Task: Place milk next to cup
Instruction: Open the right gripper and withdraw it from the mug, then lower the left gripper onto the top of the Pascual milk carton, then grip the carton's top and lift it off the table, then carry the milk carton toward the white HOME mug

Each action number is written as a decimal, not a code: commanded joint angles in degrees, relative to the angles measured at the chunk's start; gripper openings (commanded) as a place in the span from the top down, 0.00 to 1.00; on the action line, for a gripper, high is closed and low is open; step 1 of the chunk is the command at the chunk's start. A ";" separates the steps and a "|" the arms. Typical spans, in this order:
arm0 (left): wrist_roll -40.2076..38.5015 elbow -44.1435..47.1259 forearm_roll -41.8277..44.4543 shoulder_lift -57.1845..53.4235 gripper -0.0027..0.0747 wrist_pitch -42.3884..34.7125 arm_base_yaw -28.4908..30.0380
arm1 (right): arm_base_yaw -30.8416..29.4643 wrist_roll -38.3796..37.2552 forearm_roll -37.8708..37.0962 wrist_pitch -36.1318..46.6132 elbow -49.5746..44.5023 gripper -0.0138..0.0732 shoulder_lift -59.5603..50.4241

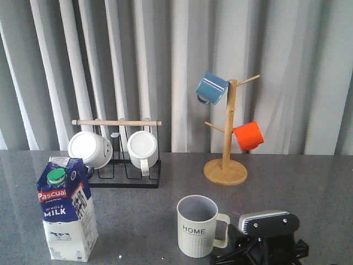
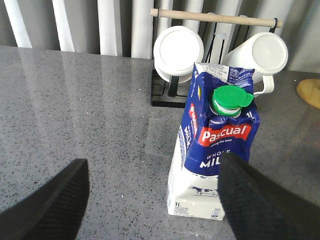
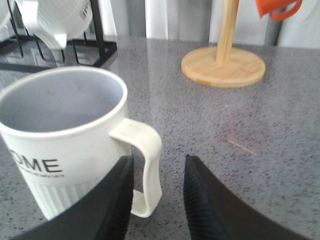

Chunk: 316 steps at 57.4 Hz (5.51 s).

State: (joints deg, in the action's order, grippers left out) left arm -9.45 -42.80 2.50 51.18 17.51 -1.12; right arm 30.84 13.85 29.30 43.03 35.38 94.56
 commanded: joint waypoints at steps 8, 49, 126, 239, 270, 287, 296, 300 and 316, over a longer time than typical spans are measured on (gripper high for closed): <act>-0.41 -2.11 -0.36 -0.49 0.29 -4.26 -0.34 | -2.74 6.33 -7.18 1.95 -2.94 0.53 -13.83; -0.41 -2.11 -0.36 -0.49 0.29 -4.26 -0.34 | -25.31 -18.27 -34.10 -27.02 0.91 0.85 -50.30; -3.71 -5.12 -3.32 3.10 0.24 -17.19 -2.31 | -25.31 -18.20 -34.02 -32.11 0.42 0.85 -50.36; -5.21 -13.62 -3.41 33.72 0.94 -24.04 -7.67 | -25.31 -18.20 -34.02 -32.19 0.42 0.85 -50.36; 51.29 -13.62 -63.85 28.50 0.94 -41.19 -25.15 | -25.31 -18.20 -34.02 -32.02 0.42 0.85 -50.36; 68.84 -20.49 -78.53 35.52 0.94 -55.22 -38.54 | -25.31 -18.20 -34.02 -32.02 0.42 0.85 -50.36; 68.84 -24.01 -81.78 39.51 0.93 -57.74 -42.68 | -25.31 -18.20 -34.02 -32.02 0.42 0.85 -50.36; 68.84 -24.85 -82.63 40.88 0.93 -60.08 -44.22 | -25.31 -18.20 -34.02 -32.02 0.42 0.85 -50.36; 68.84 -25.15 -82.83 44.51 0.93 -62.80 -47.00 | -25.31 -18.20 -34.02 -32.10 0.42 0.85 -50.36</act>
State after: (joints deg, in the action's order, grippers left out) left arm 59.18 -65.76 -82.64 97.18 -42.72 -47.51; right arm 5.92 -4.55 -4.23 7.06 34.22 44.32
